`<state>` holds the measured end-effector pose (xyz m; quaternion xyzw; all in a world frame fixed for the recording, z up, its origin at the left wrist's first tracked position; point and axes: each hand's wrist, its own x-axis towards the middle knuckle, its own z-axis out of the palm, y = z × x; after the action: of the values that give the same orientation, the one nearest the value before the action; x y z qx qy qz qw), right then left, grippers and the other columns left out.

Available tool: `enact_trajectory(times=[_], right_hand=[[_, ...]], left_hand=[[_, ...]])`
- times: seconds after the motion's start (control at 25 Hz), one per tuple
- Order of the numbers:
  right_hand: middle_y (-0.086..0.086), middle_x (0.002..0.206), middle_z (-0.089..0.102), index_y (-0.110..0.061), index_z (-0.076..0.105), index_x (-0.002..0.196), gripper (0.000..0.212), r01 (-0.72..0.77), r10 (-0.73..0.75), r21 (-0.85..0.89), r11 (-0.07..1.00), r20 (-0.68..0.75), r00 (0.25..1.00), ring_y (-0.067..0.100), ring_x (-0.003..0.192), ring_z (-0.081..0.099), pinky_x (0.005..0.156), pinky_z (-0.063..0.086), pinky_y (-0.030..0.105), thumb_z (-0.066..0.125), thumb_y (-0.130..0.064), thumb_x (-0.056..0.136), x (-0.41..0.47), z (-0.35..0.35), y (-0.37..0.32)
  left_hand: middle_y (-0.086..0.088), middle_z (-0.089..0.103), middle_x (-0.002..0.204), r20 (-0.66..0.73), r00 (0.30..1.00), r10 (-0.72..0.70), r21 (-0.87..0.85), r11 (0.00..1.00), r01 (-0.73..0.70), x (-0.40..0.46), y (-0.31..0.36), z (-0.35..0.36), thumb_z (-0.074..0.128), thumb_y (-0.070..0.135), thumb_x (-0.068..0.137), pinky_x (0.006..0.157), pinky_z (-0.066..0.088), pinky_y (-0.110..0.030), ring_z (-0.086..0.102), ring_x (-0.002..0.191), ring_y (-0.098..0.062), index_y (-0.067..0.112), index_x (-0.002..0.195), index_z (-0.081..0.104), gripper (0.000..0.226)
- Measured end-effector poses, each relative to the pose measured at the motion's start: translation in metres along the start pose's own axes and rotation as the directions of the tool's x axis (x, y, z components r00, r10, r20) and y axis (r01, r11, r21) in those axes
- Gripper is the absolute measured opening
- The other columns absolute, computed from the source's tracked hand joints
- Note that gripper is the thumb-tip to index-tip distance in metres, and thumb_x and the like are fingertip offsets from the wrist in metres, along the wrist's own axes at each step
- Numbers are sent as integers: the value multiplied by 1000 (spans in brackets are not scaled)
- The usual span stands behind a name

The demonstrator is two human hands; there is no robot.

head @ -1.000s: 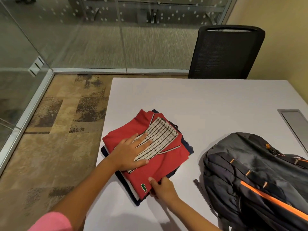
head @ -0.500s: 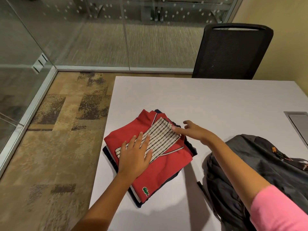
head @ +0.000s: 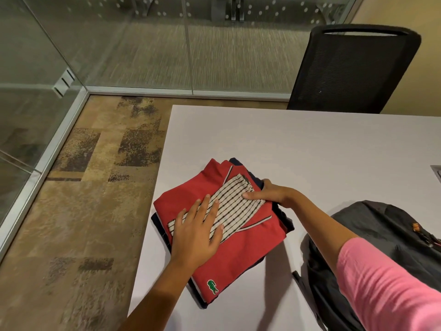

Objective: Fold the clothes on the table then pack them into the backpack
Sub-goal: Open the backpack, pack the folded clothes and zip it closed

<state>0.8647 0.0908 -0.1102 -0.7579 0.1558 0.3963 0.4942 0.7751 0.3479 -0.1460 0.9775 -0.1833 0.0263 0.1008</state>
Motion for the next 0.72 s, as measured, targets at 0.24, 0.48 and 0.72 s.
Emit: enact_trajectory(times=[0.24, 0.48, 0.72], right_hand=[[4, 107, 73, -17, 66, 113, 71, 34, -39, 45, 998, 121, 992, 22, 97, 70, 94, 53, 42, 82, -57, 57, 3, -1, 2], [9, 114, 70, -19, 59, 120, 37, 105, -134, 205, 973, 132, 982, 28, 103, 67, 88, 55, 40, 71, -22, 85, -2, 12, -1], [6, 112, 70, -22, 59, 116, 42, 180, -194, 222, 958, 44, 980, 27, 101, 68, 83, 57, 38, 74, -8, 80, -22, 26, -5]], left_hand=[[-1, 36, 153, -9, 1000, -9, -9, 1000, 8, -3, -2, 2, 39, 48, 92, 103, 34, -47, 40, 137, -21, 22, 144, 42, 58], [0, 36, 153, -31, 999, -10, -21, 1000, 9, -7, -6, 4, 40, 48, 91, 103, 34, -47, 39, 137, -20, 23, 145, 42, 59], [0, 38, 152, -35, 999, 17, -24, 1000, -18, -9, -8, 4, 44, 46, 89, 102, 36, -47, 41, 136, -21, 22, 142, 45, 58]])
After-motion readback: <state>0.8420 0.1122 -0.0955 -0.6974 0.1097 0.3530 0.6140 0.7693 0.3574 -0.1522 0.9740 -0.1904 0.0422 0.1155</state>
